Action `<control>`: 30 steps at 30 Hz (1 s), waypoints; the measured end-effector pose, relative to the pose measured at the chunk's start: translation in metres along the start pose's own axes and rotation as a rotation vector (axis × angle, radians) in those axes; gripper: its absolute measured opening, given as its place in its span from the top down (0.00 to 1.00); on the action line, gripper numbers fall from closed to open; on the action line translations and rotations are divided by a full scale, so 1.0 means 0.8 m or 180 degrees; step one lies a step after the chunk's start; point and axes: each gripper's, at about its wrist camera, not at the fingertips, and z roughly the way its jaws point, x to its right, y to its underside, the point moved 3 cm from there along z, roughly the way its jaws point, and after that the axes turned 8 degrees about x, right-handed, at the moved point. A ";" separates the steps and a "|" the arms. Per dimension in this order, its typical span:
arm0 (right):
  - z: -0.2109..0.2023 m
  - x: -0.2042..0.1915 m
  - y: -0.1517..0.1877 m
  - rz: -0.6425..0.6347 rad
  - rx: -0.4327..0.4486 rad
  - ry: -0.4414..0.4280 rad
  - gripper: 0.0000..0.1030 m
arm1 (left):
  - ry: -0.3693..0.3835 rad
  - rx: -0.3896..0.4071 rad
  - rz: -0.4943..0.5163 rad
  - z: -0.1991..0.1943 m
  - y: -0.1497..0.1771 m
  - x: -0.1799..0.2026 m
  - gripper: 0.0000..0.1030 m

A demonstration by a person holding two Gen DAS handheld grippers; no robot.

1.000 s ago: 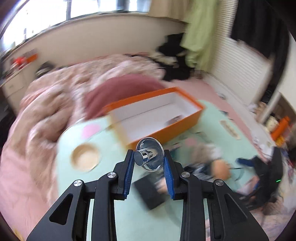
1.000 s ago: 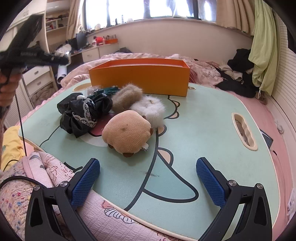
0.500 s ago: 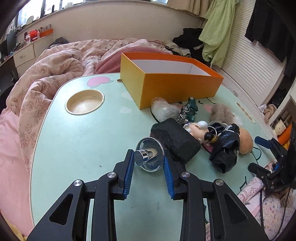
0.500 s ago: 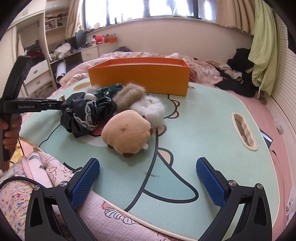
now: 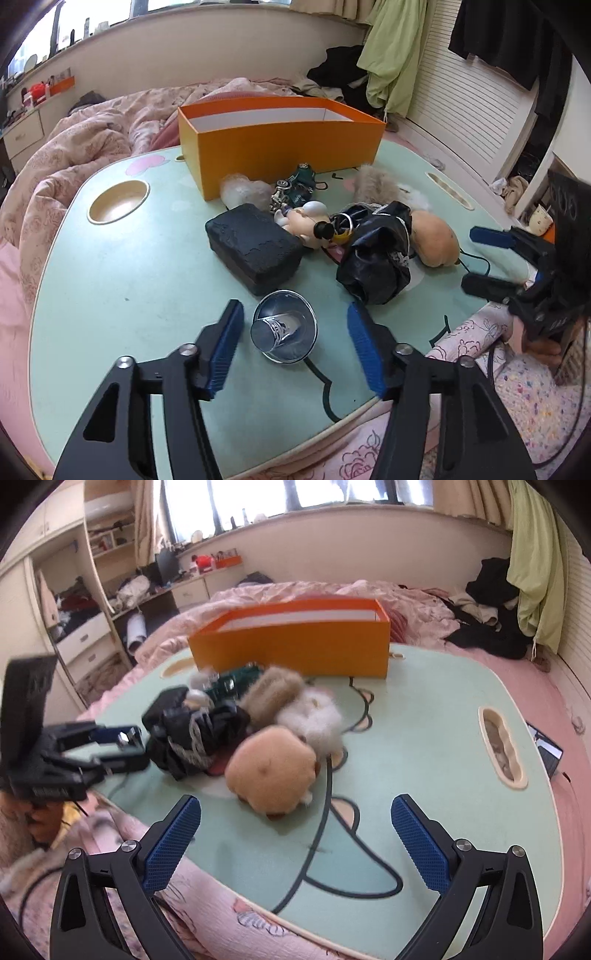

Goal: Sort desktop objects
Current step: 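Carry the silver cup out and set it on the table, open left gripper, then reach the right gripper into the box toward the brown printed card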

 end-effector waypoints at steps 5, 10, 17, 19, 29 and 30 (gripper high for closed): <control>0.021 0.014 -0.102 0.0102 0.0122 0.0646 0.00 | -0.0178 0.0129 -0.0001 0.005 0.003 0.000 0.30; 0.108 0.051 -0.168 0.0606 -0.0272 0.1083 0.02 | -0.0281 0.0178 0.0074 0.002 0.007 0.003 0.23; 0.191 0.060 -0.168 0.0708 -0.0812 0.1350 0.17 | -0.0277 0.0189 0.0122 0.004 0.010 0.005 0.20; 0.194 0.054 -0.154 0.0752 -0.0913 0.1309 0.19 | -0.0277 0.0189 0.0122 0.004 0.011 0.005 0.20; 0.179 0.025 -0.137 0.0710 -0.0818 0.1299 0.19 | -0.0273 0.0191 0.0123 0.004 0.011 0.004 0.20; 0.179 0.024 -0.138 0.0686 -0.0820 0.1312 0.19 | -0.0273 0.0192 0.0123 0.004 0.011 0.004 0.20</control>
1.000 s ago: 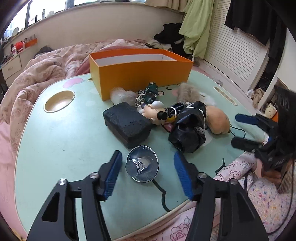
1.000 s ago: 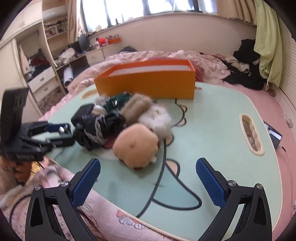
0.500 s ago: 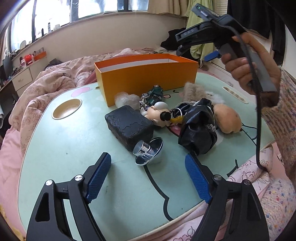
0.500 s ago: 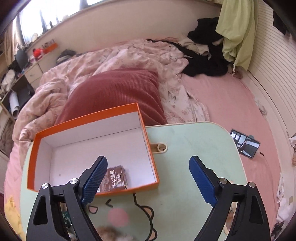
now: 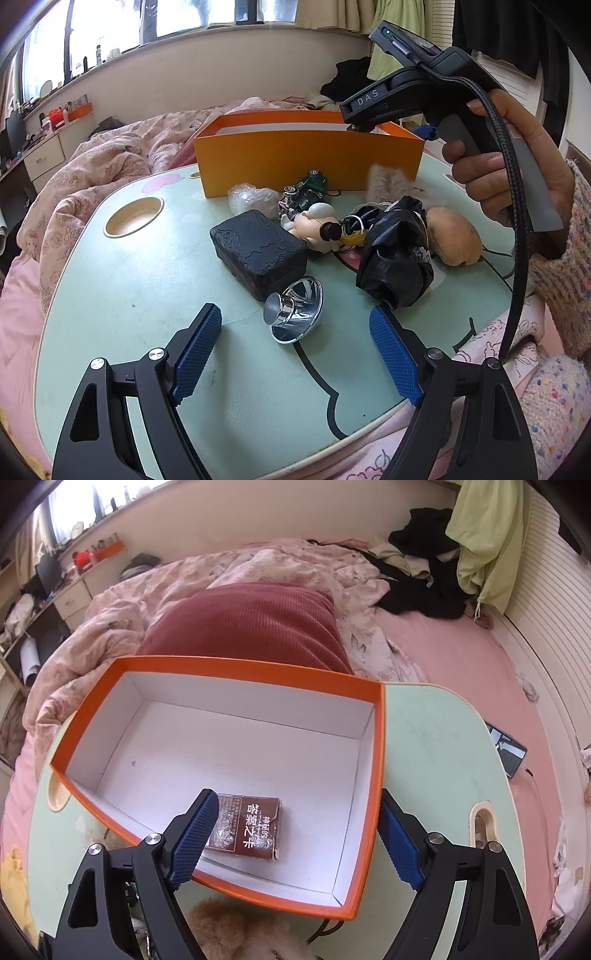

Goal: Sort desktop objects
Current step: 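Reach the right gripper into the box toward the brown printed card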

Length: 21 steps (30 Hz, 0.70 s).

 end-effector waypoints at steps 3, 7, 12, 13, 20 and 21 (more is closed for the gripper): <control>-0.007 -0.003 -0.006 -0.0095 0.0067 0.0134 0.19 | 0.0001 0.0002 -0.0001 0.000 0.000 0.000 0.20; -0.043 -0.008 -0.024 -0.0105 0.0334 0.0189 0.19 | 0.0002 0.0001 -0.0001 0.000 0.000 0.000 0.20; -0.049 -0.029 -0.057 0.0131 -0.0085 -0.0708 0.19 | 0.0008 0.0003 0.0000 -0.001 0.000 0.000 0.20; -0.036 -0.037 -0.059 0.0216 -0.0370 -0.0922 0.19 | 0.0009 0.0003 -0.0001 -0.001 0.000 0.000 0.20; 0.043 -0.063 -0.044 0.0146 -0.1302 -0.0436 0.20 | 0.0021 0.0012 -0.0001 -0.001 0.000 0.002 0.20; 0.048 -0.064 -0.041 0.0114 -0.1349 -0.0383 0.19 | 0.0024 0.0014 -0.0003 -0.001 0.000 0.002 0.20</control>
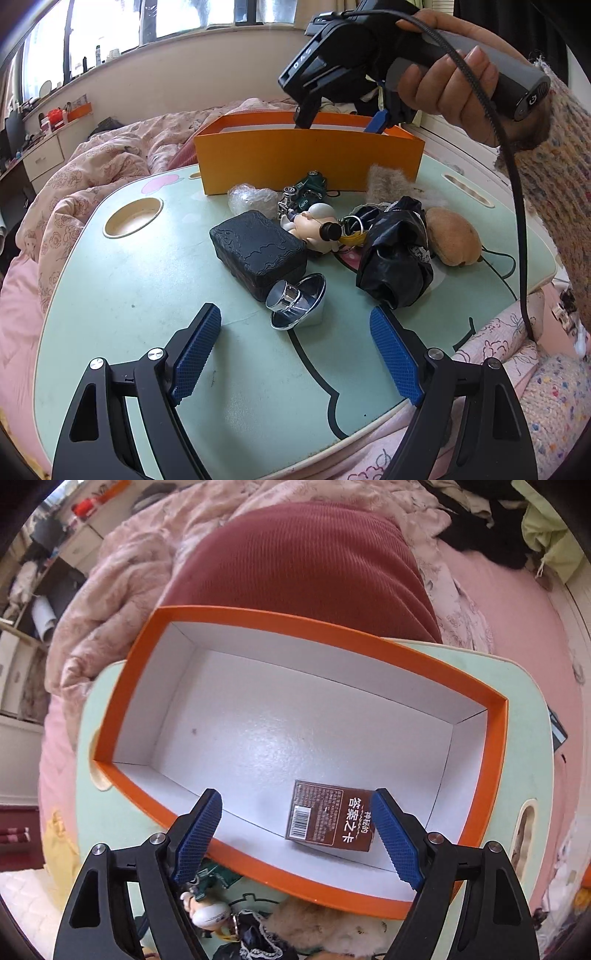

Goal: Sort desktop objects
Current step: 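Reach the right gripper into the box toward the brown printed card, then close the right gripper on the brown card and lift it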

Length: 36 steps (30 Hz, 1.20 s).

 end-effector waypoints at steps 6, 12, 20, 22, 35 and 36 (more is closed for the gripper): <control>0.015 0.004 0.009 0.0010 -0.0099 0.0047 0.19 | 0.0020 0.0007 -0.0018 0.001 -0.001 0.000 0.20; 0.014 0.013 0.002 -0.0105 -0.0046 0.0481 0.49 | 0.0015 0.0008 -0.0011 0.002 -0.001 0.001 0.20; 0.012 0.045 0.001 0.0283 -0.0100 0.0201 0.95 | 0.0027 0.0020 -0.0024 0.003 -0.001 0.003 0.19; -0.001 0.051 0.000 0.0365 -0.0039 0.0127 0.70 | 0.0027 0.0022 -0.0025 0.003 -0.001 0.003 0.19; 0.004 0.037 -0.002 0.0218 -0.0196 0.0304 0.20 | 0.0037 0.0033 -0.0039 0.004 -0.002 0.001 0.19; 0.011 0.041 -0.002 0.0113 -0.0235 0.0301 0.22 | 0.0038 0.0033 -0.0039 0.004 -0.002 0.001 0.19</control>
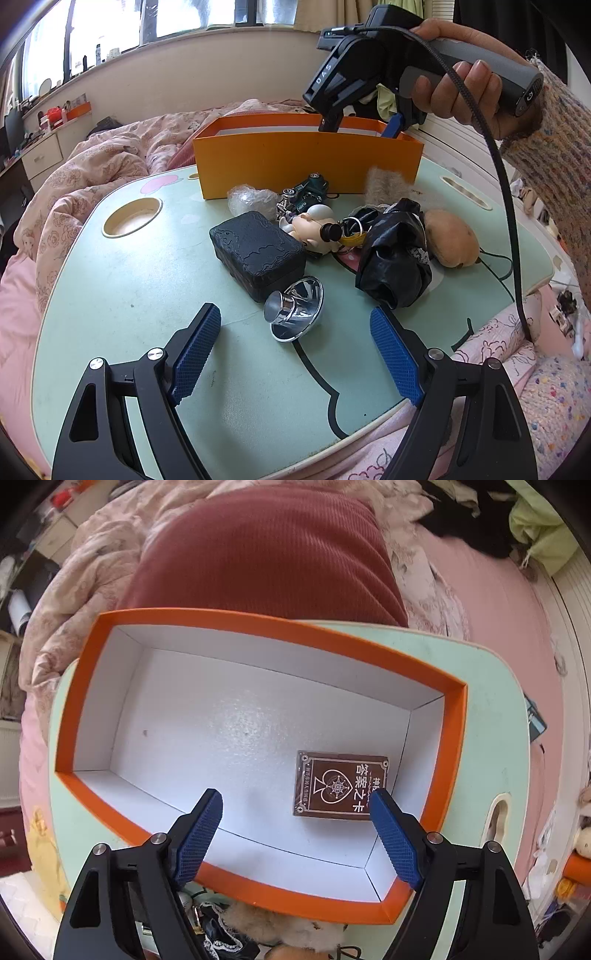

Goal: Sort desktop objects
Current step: 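Close the right gripper on the brown card and lift it, then carry the brown card out of the box down toward the table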

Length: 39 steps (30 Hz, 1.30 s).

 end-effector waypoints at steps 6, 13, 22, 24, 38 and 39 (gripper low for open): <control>0.014 0.005 -0.013 -0.0134 0.0126 0.0493 0.26 | 0.0011 0.0012 -0.0011 0.000 -0.001 0.002 0.19; -0.018 0.008 -0.013 -0.0086 0.0121 -0.0649 0.40 | 0.0032 0.0024 -0.0031 -0.003 0.000 0.000 0.19; -0.013 0.029 -0.031 -0.0476 0.0317 0.0332 0.40 | 0.0031 0.0031 -0.0024 -0.002 0.001 0.000 0.19; 0.003 0.025 -0.028 -0.0605 0.0175 0.0558 0.40 | 0.0037 0.0032 -0.0027 -0.003 0.001 -0.001 0.19; -0.095 0.024 0.009 -0.0448 0.0943 -0.0054 0.47 | 0.0075 0.0052 -0.0058 -0.003 0.002 -0.005 0.19; -0.114 0.023 0.022 -0.0490 0.1056 -0.0116 0.46 | 0.0072 0.0051 -0.0054 -0.003 0.002 -0.005 0.19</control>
